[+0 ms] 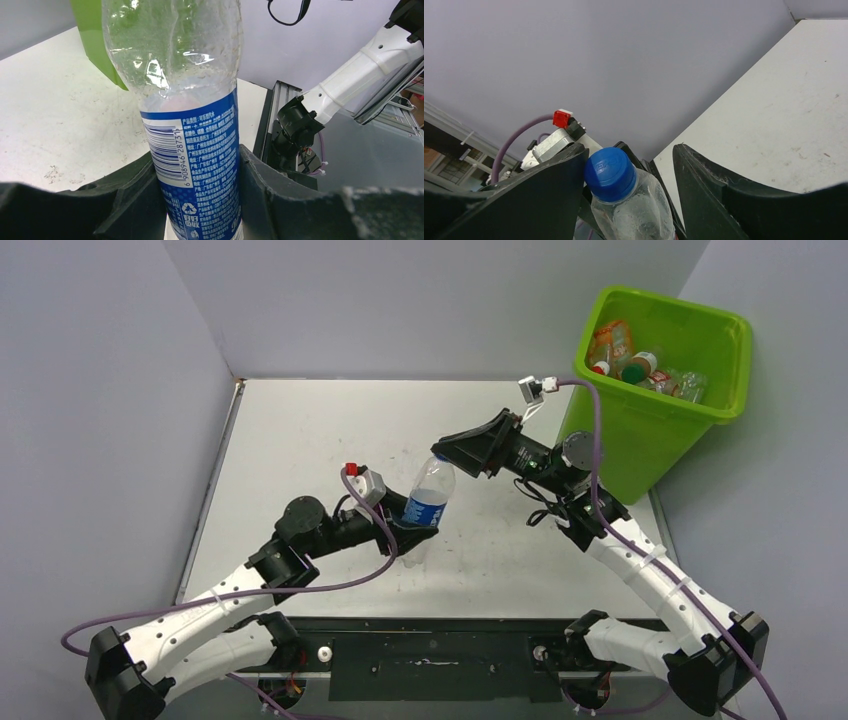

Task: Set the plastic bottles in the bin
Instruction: Place the plastic bottle in the trash bin.

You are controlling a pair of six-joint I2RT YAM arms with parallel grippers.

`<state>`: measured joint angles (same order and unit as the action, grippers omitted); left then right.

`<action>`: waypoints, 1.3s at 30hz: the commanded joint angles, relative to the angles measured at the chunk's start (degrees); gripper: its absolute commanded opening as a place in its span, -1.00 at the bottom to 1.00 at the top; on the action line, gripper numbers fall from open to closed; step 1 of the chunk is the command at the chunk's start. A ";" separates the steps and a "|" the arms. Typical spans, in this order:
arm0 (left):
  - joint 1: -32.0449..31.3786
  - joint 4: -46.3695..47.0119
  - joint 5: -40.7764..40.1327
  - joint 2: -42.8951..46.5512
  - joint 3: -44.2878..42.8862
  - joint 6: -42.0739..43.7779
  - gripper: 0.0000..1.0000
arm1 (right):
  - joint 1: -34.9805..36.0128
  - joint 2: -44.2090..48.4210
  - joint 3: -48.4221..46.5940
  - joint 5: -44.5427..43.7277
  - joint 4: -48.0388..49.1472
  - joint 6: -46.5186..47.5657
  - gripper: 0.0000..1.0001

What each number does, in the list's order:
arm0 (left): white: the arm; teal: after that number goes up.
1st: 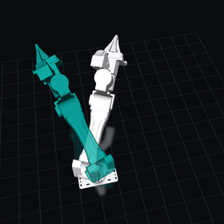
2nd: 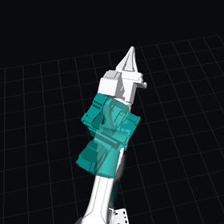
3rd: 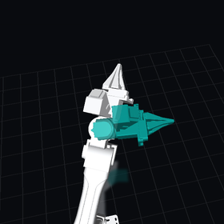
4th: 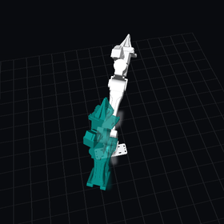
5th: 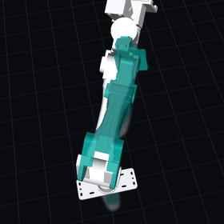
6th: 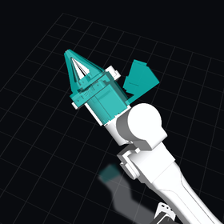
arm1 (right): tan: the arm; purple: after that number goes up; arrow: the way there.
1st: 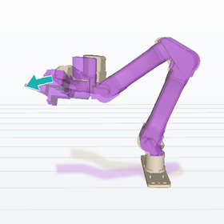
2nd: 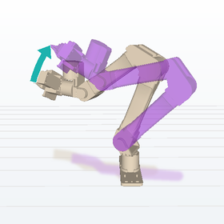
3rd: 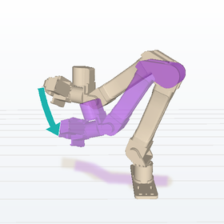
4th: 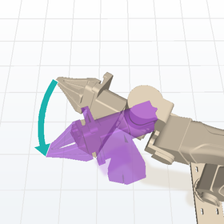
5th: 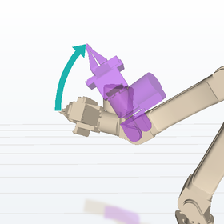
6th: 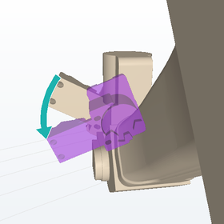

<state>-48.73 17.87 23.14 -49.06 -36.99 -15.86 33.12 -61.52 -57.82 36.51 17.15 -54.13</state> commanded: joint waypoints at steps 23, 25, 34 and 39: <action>-0.49 3.02 -2.39 -0.51 -1.54 -0.05 -1.00 | 2.65 -0.12 -2.06 -2.63 -6.52 6.84 0.41; -0.49 3.05 -2.33 -0.63 -1.67 -0.14 -1.00 | 2.67 -0.10 -1.78 -2.67 -6.11 6.84 0.43; -0.72 3.40 -2.20 -0.60 -1.46 -0.40 -1.00 | 2.81 -1.18 -1.86 -1.68 -6.40 6.90 -0.89; -1.20 3.27 -2.91 0.14 -1.08 -0.21 1.00 | 2.55 0.73 -2.88 -3.54 -7.43 9.49 -0.89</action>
<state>-49.06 16.38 20.38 -50.35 -36.97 -17.30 35.68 -61.98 -58.67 34.89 10.13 -46.85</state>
